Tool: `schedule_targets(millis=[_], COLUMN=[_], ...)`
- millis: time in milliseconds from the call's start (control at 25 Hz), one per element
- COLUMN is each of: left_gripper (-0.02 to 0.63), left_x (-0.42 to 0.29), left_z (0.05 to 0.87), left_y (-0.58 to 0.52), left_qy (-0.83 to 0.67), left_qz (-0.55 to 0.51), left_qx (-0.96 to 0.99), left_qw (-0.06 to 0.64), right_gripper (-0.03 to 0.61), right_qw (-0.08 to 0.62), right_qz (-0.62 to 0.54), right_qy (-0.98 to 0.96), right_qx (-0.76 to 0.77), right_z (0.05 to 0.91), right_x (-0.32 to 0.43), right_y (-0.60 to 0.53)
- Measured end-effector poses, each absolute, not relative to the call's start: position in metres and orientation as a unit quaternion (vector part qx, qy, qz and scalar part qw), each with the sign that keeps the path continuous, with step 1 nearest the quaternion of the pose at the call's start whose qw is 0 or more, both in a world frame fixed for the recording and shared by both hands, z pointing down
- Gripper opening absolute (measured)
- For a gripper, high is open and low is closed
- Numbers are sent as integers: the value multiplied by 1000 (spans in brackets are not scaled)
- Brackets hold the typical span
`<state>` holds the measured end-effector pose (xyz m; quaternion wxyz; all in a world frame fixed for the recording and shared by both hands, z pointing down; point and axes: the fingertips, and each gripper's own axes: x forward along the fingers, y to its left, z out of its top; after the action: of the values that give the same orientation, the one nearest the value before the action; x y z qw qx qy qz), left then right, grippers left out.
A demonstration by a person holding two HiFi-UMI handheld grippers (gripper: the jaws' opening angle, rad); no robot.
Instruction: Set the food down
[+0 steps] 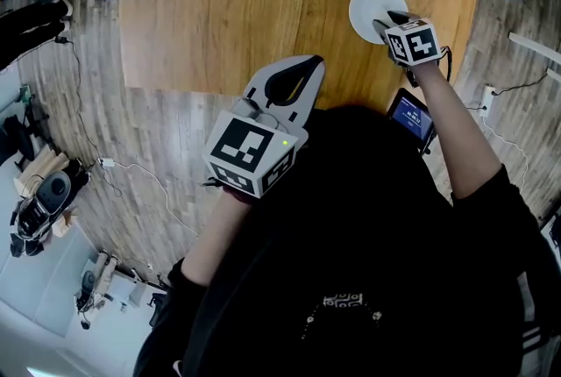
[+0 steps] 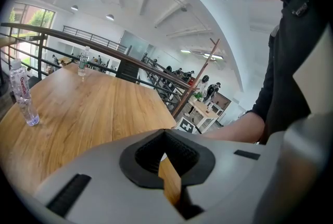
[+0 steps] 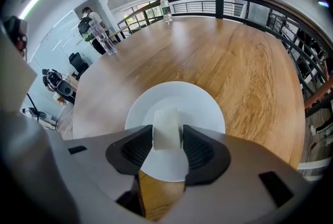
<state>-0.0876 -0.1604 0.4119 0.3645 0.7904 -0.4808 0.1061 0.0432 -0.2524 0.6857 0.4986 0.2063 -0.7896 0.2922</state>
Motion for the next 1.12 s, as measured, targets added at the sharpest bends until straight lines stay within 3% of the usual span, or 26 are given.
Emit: schedule_targets(millis=[200,640,840,1120], left_gripper=[-2,-2,-2,-2], left_x=[-87,-65,-64,-49], left_z=[411,377,371,356], left_y=[-159,-151,-164,-175], left_qy=[-482,-460,-435,-393], left_qz=[104,101,86,79], left_qx=[791,817,840,870], left_qw=[362,334,314,288], right_gripper=[223,225,219,74], right_qw=[490,434,363,274], right_qz=[304,302,293,280], right_qy=[-788,-805,-828,-861], right_qx=[216,269,311,324], right_z=[683,609,557,479], right_x=[43,68,69,86], right_y=[-253,-262,-274,-258])
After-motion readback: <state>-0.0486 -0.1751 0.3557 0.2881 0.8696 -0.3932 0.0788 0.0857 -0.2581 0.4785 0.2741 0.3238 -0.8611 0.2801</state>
